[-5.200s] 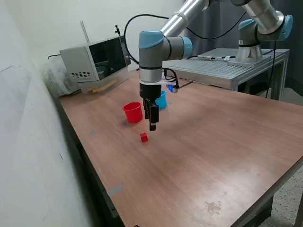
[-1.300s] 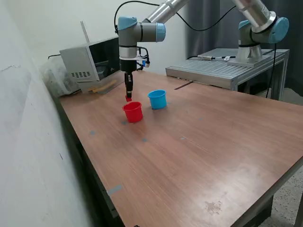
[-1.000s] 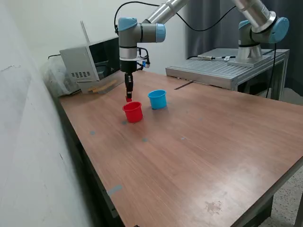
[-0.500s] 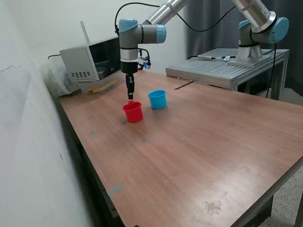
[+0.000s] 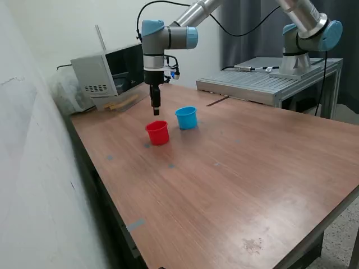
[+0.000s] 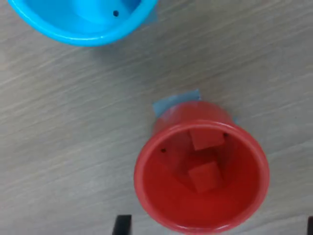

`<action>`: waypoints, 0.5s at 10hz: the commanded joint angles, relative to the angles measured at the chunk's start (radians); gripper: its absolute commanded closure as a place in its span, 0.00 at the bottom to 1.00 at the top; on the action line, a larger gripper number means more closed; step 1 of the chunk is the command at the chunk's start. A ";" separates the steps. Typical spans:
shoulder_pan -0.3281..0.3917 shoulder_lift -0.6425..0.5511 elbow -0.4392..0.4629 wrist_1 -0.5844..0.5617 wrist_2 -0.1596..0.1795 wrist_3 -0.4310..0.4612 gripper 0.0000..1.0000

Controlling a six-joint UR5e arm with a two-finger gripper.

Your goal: Place red objects in the red bin, and blue objects in the blue bin.

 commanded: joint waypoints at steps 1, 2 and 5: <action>0.017 -0.117 0.055 0.039 -0.003 -0.042 0.00; 0.057 -0.193 0.067 0.121 -0.006 -0.046 0.00; 0.115 -0.451 0.096 0.437 -0.012 -0.046 0.00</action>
